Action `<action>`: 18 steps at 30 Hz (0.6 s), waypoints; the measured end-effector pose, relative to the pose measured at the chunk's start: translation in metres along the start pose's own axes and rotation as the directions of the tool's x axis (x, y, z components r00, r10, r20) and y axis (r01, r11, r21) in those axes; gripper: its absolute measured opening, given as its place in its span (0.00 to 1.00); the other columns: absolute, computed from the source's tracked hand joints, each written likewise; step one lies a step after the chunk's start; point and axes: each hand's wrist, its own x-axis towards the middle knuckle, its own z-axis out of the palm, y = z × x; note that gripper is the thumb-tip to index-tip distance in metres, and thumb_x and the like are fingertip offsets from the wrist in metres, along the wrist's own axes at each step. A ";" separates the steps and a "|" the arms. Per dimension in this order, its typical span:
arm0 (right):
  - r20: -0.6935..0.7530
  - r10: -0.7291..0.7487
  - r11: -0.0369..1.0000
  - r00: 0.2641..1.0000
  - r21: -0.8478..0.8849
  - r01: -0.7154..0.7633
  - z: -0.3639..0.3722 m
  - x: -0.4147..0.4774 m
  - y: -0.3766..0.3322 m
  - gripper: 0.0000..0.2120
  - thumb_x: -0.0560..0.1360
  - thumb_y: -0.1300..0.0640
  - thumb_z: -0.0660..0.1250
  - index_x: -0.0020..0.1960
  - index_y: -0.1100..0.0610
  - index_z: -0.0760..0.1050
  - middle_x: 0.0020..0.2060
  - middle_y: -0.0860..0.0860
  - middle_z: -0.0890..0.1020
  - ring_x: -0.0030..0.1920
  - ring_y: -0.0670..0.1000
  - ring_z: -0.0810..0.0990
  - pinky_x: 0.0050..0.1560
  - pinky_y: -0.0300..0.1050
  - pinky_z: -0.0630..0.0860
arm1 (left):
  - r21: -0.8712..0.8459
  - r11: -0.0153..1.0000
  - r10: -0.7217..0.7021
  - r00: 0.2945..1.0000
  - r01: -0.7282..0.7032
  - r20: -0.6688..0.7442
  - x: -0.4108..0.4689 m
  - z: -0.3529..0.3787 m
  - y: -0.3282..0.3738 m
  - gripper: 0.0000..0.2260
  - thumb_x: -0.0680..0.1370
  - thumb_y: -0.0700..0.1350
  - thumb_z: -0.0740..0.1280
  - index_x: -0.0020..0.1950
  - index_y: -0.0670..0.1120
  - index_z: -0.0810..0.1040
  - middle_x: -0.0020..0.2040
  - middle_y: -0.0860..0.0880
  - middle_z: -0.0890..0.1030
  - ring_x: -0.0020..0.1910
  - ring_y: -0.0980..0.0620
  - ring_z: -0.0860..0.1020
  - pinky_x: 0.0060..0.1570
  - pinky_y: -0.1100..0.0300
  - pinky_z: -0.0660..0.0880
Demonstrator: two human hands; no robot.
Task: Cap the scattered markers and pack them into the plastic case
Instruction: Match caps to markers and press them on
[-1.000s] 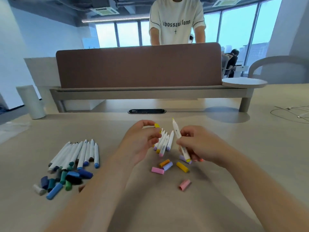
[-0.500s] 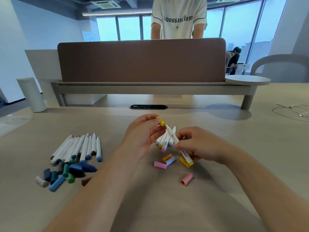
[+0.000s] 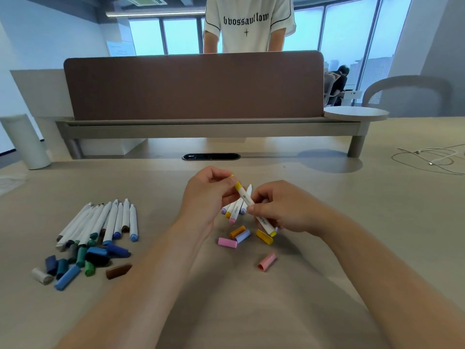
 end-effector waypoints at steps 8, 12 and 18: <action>-0.268 0.074 0.996 0.960 -0.032 -0.085 -0.010 0.011 0.007 0.07 0.77 0.51 0.69 0.49 0.55 0.78 0.37 0.51 0.82 0.35 0.48 0.78 0.36 0.41 0.72 | 0.077 0.996 0.047 0.999 -0.046 -0.016 0.006 -0.002 0.003 0.11 0.79 0.37 0.64 0.57 0.49 0.79 0.48 0.46 0.84 0.44 0.50 0.85 0.47 0.55 0.82; -0.264 0.177 0.948 0.948 -0.215 -0.237 -0.010 0.035 0.011 0.12 0.75 0.53 0.68 0.44 0.63 0.81 0.38 0.59 0.82 0.35 0.51 0.75 0.37 0.44 0.72 | 0.181 0.981 0.075 0.996 -0.065 -0.051 0.010 -0.008 0.005 0.08 0.79 0.39 0.63 0.50 0.48 0.81 0.44 0.45 0.82 0.38 0.49 0.80 0.45 0.52 0.80; -0.236 0.270 0.823 0.934 -0.447 -0.351 0.003 0.054 0.009 0.16 0.76 0.57 0.67 0.32 0.57 0.66 0.30 0.52 0.69 0.31 0.49 0.69 0.29 0.39 0.63 | 0.258 0.965 0.048 0.999 -0.042 -0.017 0.005 -0.006 0.004 0.09 0.79 0.40 0.63 0.46 0.45 0.82 0.39 0.46 0.81 0.34 0.51 0.76 0.38 0.55 0.77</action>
